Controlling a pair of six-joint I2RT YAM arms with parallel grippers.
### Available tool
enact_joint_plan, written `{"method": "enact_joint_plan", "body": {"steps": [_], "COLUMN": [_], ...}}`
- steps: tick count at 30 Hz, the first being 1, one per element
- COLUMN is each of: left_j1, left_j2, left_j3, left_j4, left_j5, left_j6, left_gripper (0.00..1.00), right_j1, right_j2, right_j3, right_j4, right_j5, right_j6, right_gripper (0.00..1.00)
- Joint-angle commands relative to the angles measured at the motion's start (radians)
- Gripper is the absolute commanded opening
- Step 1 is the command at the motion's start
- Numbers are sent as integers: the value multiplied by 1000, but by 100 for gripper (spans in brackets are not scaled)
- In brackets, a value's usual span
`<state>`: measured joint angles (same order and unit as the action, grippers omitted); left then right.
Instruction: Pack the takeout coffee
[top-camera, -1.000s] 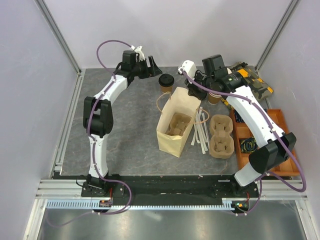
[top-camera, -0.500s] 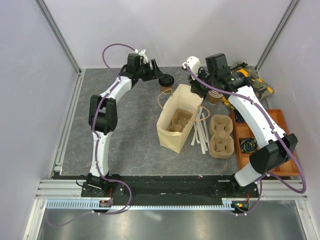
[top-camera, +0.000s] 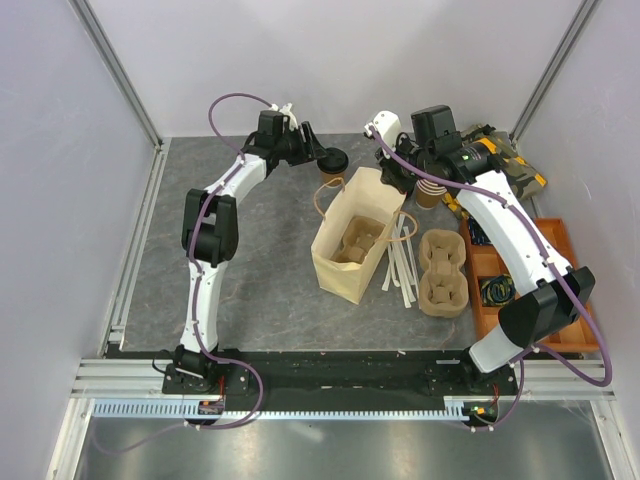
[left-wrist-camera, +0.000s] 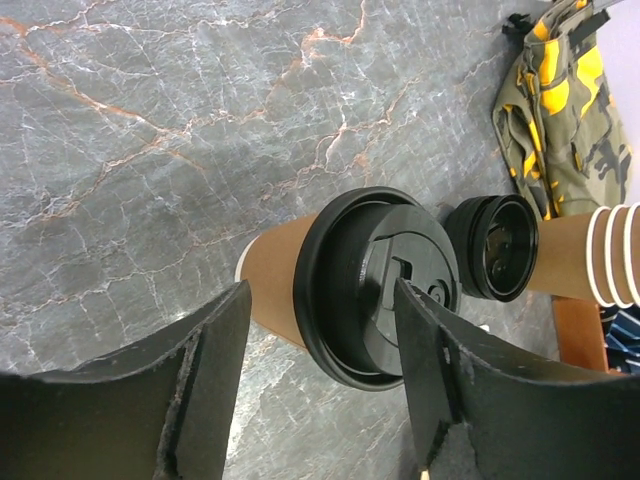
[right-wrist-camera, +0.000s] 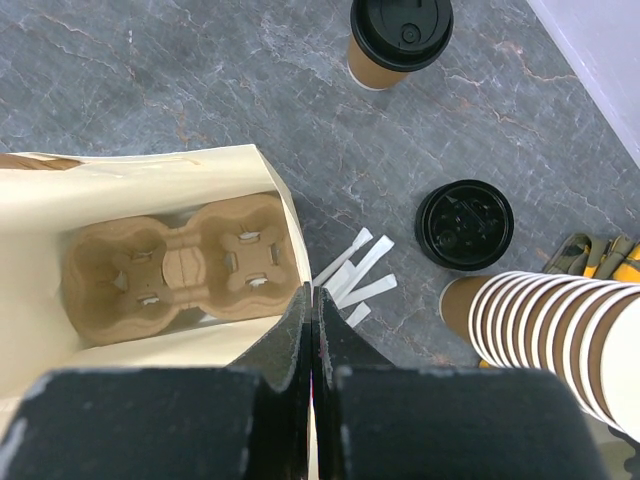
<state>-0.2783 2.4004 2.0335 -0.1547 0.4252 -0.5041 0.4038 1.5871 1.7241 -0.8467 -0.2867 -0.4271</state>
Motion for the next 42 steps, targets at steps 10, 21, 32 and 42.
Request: {"method": "enact_joint_plan", "body": {"steps": [10,21,32,42], "left_j1": [-1,5,40,88], "left_j2": [25,3,-127,-397], "left_j3": [41,7,-133,-426], "left_j4": [52,75,49,-23], "left_j5": [41,63,106,191], "left_j6": [-88,-111,-77,-10], "left_gripper": [58,45,32,31], "right_j1": [0,-2,-3,-2], "right_j2": [2,10,19,36], "right_j3": [46,48,54,71], "right_j4": [9,5,5,1], "right_j5": [-9,-20,-68,-141], "right_j6": [-25,-30,-56,-111], "right_gripper": [0,0,0,0]}}
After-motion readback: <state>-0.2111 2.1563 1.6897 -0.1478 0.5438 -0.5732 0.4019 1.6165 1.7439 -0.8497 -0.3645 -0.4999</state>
